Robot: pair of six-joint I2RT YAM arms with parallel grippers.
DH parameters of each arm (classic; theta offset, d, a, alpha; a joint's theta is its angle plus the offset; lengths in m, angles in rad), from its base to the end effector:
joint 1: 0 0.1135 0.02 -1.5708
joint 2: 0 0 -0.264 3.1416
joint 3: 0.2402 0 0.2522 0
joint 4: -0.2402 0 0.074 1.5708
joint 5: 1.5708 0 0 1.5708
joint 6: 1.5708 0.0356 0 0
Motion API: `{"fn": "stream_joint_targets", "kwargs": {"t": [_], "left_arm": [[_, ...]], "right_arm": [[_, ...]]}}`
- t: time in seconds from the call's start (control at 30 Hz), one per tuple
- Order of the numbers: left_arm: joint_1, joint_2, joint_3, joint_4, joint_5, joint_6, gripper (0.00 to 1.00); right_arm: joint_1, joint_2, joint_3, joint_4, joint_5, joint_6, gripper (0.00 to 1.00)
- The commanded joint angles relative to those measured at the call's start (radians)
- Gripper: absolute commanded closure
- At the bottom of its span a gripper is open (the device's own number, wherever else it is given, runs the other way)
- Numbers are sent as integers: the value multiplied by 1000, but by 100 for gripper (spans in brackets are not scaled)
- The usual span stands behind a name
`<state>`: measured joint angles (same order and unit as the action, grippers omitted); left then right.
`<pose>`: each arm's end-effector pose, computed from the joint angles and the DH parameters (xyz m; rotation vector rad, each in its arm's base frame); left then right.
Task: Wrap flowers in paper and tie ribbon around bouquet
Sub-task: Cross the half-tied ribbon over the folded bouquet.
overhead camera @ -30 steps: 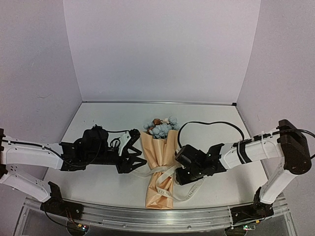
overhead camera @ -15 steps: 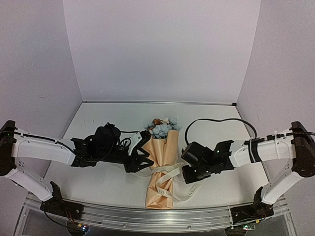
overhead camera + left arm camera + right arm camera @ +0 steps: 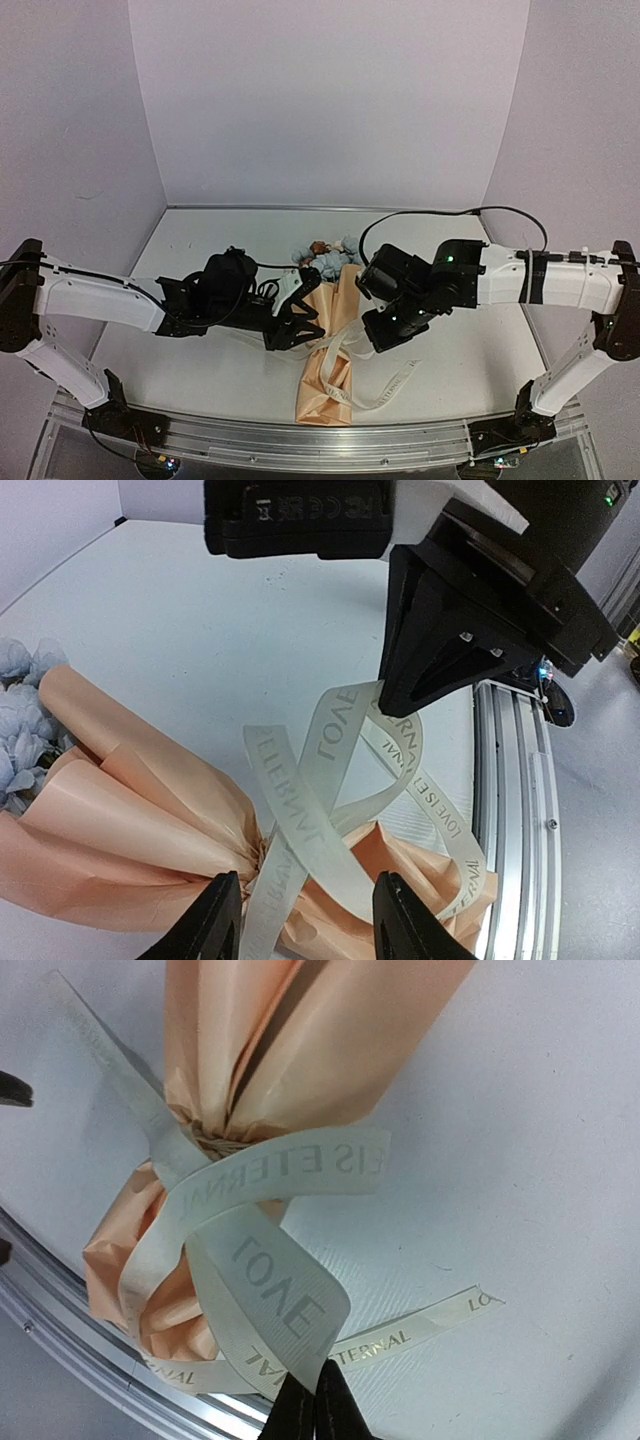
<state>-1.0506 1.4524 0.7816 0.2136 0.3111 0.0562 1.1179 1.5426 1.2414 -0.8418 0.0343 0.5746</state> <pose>0.1470 -0.2786 0.2228 1.2937 1.6992 -0.9241 0.1366 0.2780 0.2623 -0.7418 2.7021 0.4239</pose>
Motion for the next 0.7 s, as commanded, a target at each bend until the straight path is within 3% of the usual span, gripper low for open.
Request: {"fn": "stream_joint_targets", "kwargs": {"t": [0.0, 0.33, 0.67], "left_arm": [[-9, -47, -2, 83, 15, 50, 53], [-19, -24, -7, 78, 1, 105, 50], [-19, 30, 2, 153, -5, 116, 49]], "right_arm": [[6, 43, 91, -94, -61, -85, 100], [6, 156, 296, -157, -248, -213, 100], [5, 177, 308, -157, -244, -317, 100]]}}
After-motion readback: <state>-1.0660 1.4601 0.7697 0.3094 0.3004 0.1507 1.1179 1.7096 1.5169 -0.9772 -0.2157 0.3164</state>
